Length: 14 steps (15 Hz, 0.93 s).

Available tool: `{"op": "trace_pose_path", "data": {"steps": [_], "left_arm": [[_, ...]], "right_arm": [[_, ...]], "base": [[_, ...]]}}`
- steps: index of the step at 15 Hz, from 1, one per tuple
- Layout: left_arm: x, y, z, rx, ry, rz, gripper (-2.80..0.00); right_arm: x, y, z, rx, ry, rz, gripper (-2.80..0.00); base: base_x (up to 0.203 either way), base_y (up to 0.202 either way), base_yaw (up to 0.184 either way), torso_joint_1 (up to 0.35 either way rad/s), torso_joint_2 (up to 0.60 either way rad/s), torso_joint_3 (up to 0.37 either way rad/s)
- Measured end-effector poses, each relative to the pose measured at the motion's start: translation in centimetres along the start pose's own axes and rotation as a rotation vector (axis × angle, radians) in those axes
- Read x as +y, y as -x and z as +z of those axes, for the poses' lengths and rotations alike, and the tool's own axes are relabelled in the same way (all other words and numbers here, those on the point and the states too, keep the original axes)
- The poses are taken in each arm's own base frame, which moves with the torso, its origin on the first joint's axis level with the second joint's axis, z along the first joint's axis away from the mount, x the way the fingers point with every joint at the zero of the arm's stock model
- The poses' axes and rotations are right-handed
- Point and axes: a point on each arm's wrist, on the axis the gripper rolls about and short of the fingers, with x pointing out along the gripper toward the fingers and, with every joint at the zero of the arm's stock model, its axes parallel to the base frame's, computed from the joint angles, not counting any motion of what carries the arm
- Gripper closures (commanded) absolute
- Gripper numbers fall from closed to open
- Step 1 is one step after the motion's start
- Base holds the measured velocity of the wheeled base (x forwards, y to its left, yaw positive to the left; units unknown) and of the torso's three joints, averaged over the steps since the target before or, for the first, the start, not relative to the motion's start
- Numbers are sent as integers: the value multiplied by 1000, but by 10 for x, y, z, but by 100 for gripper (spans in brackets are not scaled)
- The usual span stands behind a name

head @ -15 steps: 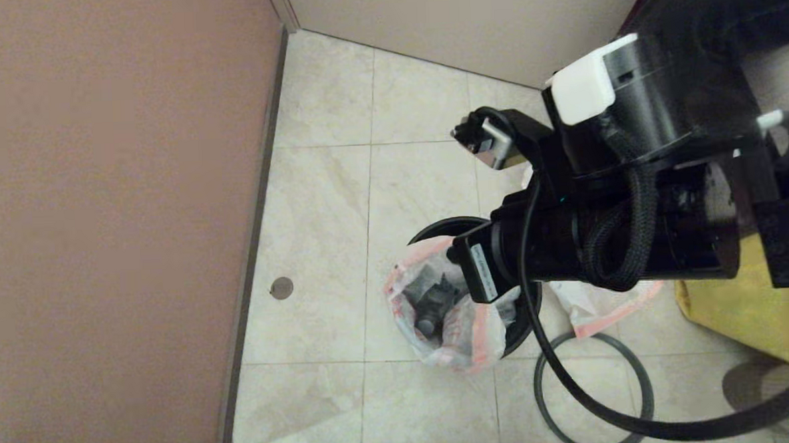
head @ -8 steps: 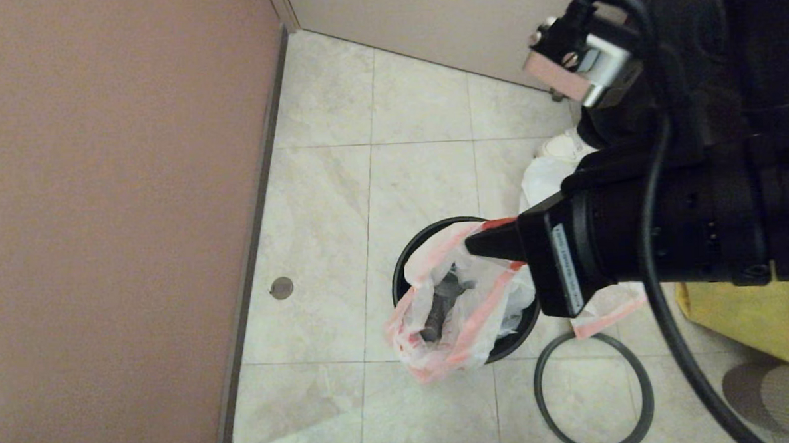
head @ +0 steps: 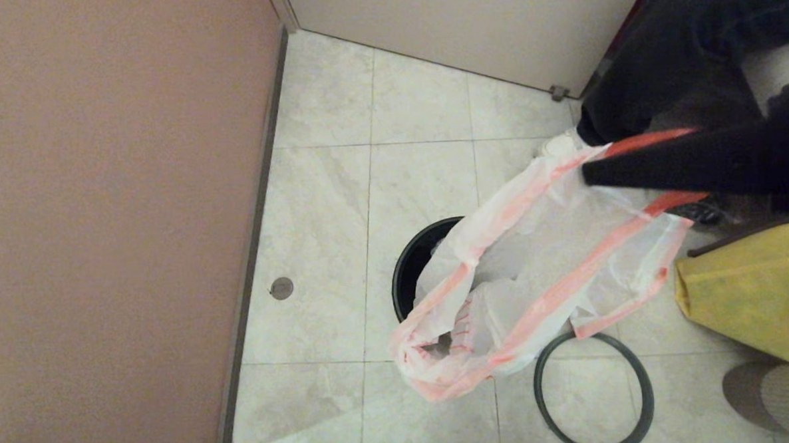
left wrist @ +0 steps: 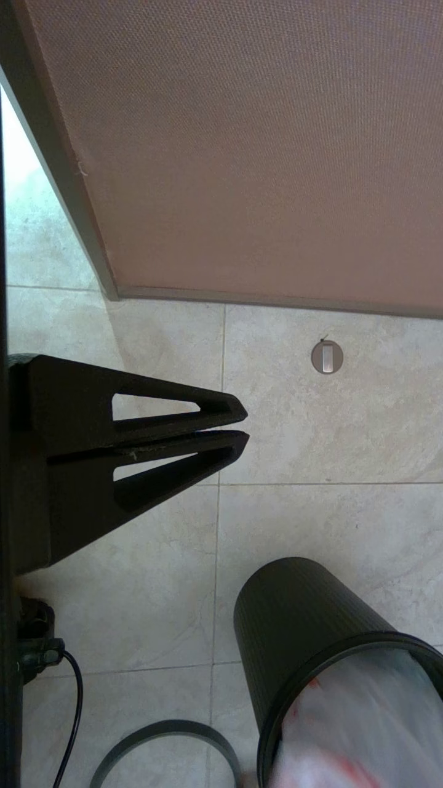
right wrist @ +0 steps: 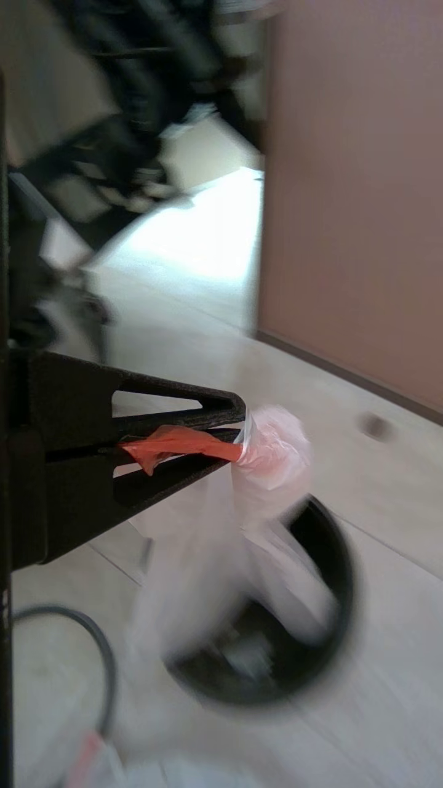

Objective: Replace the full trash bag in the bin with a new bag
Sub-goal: Place the trash bag on the floor

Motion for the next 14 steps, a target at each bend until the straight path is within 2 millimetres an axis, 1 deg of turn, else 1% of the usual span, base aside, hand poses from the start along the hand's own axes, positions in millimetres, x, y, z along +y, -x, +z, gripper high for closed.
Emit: {"op": "trace_pose_path", "data": {"steps": [4, 7, 10, 12, 14], "left_arm": [[0, 0, 0, 0, 0, 0, 0], [0, 0, 0, 0, 0, 0, 0], [0, 0, 0, 1, 0, 0, 0], [0, 0, 0, 0, 0, 0, 0], [0, 0, 0, 0, 0, 0, 0]], "right_arm": [[-6, 34, 20, -143, -26, -102, 0], [-15, 61, 37, -241, -56, -190, 0], [-19, 89, 50, -318, -74, -220, 0], [-18, 100, 55, -328, -73, -204, 0], [-13, 103, 62, -352, -65, -153, 0]], "base": [[0, 0, 0, 0, 0, 0], [0, 0, 0, 0, 0, 0], [0, 0, 0, 0, 0, 0], [0, 0, 0, 0, 0, 0], [0, 0, 0, 0, 0, 0]]}}
